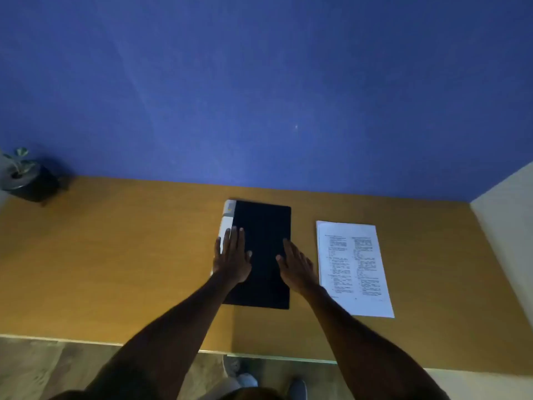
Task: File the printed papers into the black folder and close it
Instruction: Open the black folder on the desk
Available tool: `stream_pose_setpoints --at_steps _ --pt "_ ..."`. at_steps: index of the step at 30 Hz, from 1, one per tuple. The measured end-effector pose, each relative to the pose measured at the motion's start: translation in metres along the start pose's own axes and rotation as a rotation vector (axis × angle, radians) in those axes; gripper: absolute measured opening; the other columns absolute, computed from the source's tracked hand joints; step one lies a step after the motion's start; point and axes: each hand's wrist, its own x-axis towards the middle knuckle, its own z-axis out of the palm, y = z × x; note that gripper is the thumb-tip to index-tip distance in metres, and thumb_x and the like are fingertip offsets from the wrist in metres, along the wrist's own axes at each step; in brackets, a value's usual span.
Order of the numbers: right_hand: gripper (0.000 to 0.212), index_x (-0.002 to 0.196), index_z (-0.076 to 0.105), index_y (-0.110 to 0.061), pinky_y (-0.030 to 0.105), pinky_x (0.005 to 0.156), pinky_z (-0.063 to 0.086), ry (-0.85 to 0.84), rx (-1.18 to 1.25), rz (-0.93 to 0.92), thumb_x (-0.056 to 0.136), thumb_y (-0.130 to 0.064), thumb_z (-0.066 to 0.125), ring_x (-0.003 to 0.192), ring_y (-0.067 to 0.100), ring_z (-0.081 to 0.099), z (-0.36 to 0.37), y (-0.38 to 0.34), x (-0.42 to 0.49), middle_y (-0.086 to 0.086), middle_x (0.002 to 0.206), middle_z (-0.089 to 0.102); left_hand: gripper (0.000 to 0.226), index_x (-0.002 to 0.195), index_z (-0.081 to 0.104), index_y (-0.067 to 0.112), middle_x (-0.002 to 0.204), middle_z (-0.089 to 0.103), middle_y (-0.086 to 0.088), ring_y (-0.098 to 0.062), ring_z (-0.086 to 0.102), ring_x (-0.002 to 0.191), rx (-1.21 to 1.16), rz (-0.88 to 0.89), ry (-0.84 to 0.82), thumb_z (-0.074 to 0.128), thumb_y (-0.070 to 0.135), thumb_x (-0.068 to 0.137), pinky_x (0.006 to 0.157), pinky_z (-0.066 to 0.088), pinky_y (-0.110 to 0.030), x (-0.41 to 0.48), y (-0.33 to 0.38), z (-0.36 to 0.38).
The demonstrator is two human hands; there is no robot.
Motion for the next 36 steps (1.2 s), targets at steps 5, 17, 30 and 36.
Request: stream_pose_setpoints --at_steps 5,17,30,36 --pt "0.055 0.161 0.032 -0.01 0.055 0.119 0.042 0.048 0.201 0.283 0.111 -0.03 0.045 0.152 0.038 0.041 0.021 -0.006 0.02 0.015 0.163 0.038 0.084 0.172 -0.008 0.002 0.181 -0.012 -0.016 -0.035 -0.006 0.171 -0.126 -0.23 -0.1 0.043 0.035 0.113 0.14 0.005 -0.049 0.017 -0.042 0.003" --pt "0.037 0.131 0.063 0.01 0.048 0.106 0.055 0.161 0.522 0.597 0.098 -0.006 0.06 0.127 0.044 0.062 0.029 -0.001 0.057 0.027 0.136 0.063 0.051 0.149 0.049 0.008 0.15 0.045 -0.016 -0.042 0.054 0.138 -0.362 -0.352 -0.092 0.057 0.023 0.101 0.109 0.052 -0.05 0.034 -0.053 0.008" --pt "0.035 0.113 0.073 0.008 0.03 0.077 0.047 0.248 0.689 0.42 0.102 -0.025 0.073 0.106 0.036 0.07 0.019 0.006 0.053 0.023 0.112 0.075 0.068 0.161 0.036 0.009 0.16 0.039 -0.016 -0.041 0.051 0.145 -0.36 -0.269 -0.173 0.065 0.026 0.102 0.115 0.053 -0.051 0.034 -0.066 0.008" --pt "0.029 0.093 0.074 0.013 0.03 0.069 0.036 0.323 0.65 0.373 0.103 -0.013 0.068 0.077 0.037 0.058 0.011 0.001 0.04 0.033 0.093 0.073 0.089 0.172 0.012 0.009 0.171 0.026 -0.02 -0.043 0.037 0.157 -0.437 -0.253 -0.222 0.065 0.031 0.104 0.126 0.041 -0.053 0.03 -0.061 0.003"
